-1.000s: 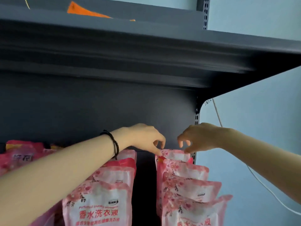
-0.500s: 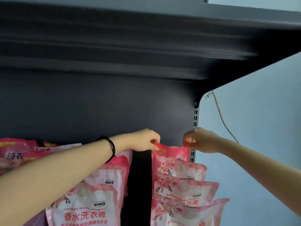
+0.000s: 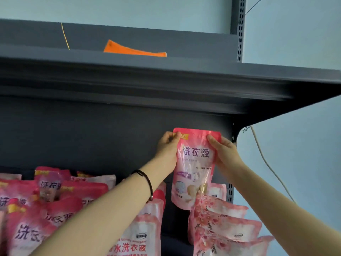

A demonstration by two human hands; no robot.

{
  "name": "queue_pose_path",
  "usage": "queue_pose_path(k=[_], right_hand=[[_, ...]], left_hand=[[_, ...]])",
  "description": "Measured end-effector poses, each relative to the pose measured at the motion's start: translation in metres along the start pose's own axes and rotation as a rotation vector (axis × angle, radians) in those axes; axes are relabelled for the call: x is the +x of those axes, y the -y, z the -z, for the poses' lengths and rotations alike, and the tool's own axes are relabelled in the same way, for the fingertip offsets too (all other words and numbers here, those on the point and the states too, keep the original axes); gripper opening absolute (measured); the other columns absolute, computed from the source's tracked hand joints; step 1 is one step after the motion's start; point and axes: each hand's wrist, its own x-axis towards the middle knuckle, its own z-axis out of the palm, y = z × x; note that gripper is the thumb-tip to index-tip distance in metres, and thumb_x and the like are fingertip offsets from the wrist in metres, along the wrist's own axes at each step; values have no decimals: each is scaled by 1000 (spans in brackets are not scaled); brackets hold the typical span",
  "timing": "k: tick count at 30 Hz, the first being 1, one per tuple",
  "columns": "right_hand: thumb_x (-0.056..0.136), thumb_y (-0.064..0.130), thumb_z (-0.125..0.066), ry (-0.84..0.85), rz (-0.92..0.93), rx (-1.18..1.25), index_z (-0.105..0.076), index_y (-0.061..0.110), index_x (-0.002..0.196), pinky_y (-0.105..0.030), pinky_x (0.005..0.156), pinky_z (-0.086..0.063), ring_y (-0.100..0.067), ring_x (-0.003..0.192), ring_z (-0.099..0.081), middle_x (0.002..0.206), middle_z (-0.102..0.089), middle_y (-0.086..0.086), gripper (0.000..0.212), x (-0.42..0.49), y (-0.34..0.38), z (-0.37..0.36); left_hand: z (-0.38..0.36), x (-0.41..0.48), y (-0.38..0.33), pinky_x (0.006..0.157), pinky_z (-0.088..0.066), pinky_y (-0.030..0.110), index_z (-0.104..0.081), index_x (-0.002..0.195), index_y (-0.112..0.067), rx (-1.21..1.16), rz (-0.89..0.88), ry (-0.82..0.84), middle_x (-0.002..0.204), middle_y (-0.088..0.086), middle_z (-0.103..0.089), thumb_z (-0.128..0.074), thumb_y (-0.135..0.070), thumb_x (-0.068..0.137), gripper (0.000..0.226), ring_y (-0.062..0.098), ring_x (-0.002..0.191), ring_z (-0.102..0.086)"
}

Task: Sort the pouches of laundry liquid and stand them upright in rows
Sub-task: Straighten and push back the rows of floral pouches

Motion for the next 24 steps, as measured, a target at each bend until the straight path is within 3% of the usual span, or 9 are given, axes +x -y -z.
queue_pose_path(k=[5,9,14,24], right_hand=[[88,11,-62,-24,127,75,-66,8,87,-33,65,-58,-19,71,-68,80,-69,-7,5,-13,21,-33],[89,14,-63,-54,253,17,-68,13,82,-29,62,-57,-15,65,-69,74,-72,-1,9,-34,42,-55],[89,18,-66,-60,355,-99,-71,19,77,-28,61,-57,-13,64,-69,72,-73,2,13,-69,63,-83],[88,22,-67,-40,327,-94,-75,20,81,-30,62,-58,-17,70,-71,81,-75,-3,11,-147,35,-149]], left_hand=[[10,-16,-35,85,-51,42,-55,79,-12,-112,-48,89,86,10,-62,-59,-19,94,17,20,73,-58],[18,-38,-62,64,-54,26,-56,77,-13,-184,-126,118,69,-1,-64,-60,-16,93,17,10,61,-61],[32,-71,-91,59,-56,25,-54,79,-12,-241,-128,155,72,2,-64,-59,-15,94,16,10,58,-62],[123,-143,-112,64,-56,27,-57,81,-14,-140,-231,228,70,0,-65,-57,-22,95,17,10,61,-63]])
